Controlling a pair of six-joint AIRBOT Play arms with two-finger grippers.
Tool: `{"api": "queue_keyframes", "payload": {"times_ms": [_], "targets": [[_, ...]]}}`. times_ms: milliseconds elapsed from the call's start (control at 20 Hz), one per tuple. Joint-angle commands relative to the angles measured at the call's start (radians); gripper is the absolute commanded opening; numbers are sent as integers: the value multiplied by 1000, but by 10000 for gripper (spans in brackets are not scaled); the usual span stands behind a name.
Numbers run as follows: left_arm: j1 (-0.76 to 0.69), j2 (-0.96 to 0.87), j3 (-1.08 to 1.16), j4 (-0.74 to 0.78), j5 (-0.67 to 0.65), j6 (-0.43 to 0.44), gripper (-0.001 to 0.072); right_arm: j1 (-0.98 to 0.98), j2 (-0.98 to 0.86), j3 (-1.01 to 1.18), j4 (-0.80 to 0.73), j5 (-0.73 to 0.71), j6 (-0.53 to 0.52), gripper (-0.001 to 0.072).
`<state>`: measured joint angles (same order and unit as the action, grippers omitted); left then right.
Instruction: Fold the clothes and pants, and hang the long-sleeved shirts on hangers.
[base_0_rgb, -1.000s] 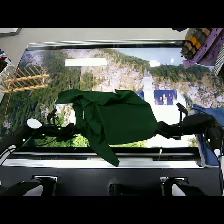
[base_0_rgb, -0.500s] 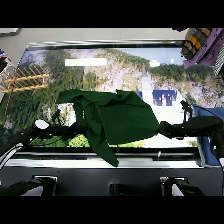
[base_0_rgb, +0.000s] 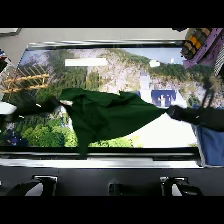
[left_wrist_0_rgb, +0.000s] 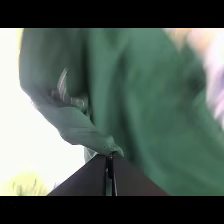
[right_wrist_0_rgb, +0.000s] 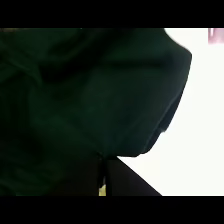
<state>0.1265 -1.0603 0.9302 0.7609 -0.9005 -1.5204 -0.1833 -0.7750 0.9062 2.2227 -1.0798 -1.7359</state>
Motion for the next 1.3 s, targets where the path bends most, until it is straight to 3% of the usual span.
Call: {"api": "queue_keyframes", "payload": {"times_ms": [0,300,650,900,1100,1250], "targets": [[186,156,249,18,-89,-7,12,1,48,267,13,52,-11,30],[476,403,536,18,-168,-63,12,1,170,720,-59,35,36,30],[640,529,550,32,-192,-95,12,1,187,821,-164,49,167,30],[629,363,533,36,-316,-54,12,1,-36,821,-174,-137,319,30],[458,85,423,93,-287,9,12,1,-362,813,-167,-338,304,30],[283,-191,409,232,-261,32,11,16,-602,811,-169,-294,266,30]]}}
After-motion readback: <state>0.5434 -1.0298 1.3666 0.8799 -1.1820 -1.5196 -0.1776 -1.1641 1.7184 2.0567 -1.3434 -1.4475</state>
